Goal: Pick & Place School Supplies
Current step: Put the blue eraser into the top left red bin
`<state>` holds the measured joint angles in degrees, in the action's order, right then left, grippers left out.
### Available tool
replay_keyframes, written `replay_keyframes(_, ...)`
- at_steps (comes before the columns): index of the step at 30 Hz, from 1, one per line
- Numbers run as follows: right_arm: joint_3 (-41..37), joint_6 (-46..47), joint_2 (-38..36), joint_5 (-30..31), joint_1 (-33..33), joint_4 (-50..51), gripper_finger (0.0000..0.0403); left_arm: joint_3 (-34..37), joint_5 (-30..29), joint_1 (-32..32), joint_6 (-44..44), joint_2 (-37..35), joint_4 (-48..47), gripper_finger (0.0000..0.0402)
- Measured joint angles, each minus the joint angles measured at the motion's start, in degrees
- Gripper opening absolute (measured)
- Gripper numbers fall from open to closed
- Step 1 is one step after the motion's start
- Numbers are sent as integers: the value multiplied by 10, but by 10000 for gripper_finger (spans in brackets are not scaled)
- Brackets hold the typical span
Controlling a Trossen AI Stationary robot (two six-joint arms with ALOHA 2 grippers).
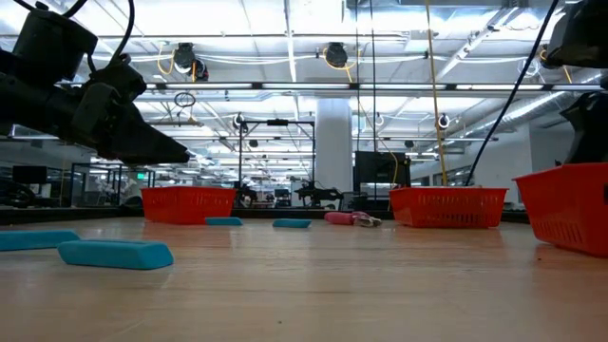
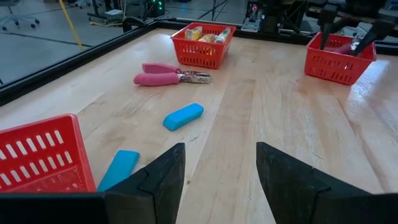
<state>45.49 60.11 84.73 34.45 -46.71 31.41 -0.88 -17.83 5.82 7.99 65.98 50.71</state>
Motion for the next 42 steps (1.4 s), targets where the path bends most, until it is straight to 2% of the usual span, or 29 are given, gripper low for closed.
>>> replay_keyframes(5,11,-57,-12,18,21,1,248,-32,28,0,-11,0,-18,200)
replay_keyframes(11,31,-165,-54,66,47,-5,242,-152,23,-5,-18,6,-235,200)
replay_keyframes(15,32,-241,-85,83,58,-30,242,-213,15,-29,-27,34,-314,200)
replay_keyframes(21,32,-328,-105,91,59,-55,243,-287,77,-78,-70,125,-341,200)
replay_keyframes(26,32,-347,-105,93,62,-55,243,-367,132,-106,-126,219,-381,201)
replay_keyframes(35,32,-364,-105,92,62,-44,243,-516,126,-140,-212,360,-498,222)
replay_keyframes(42,32,-364,-105,90,62,-35,242,-578,118,-163,-263,423,-553,230)
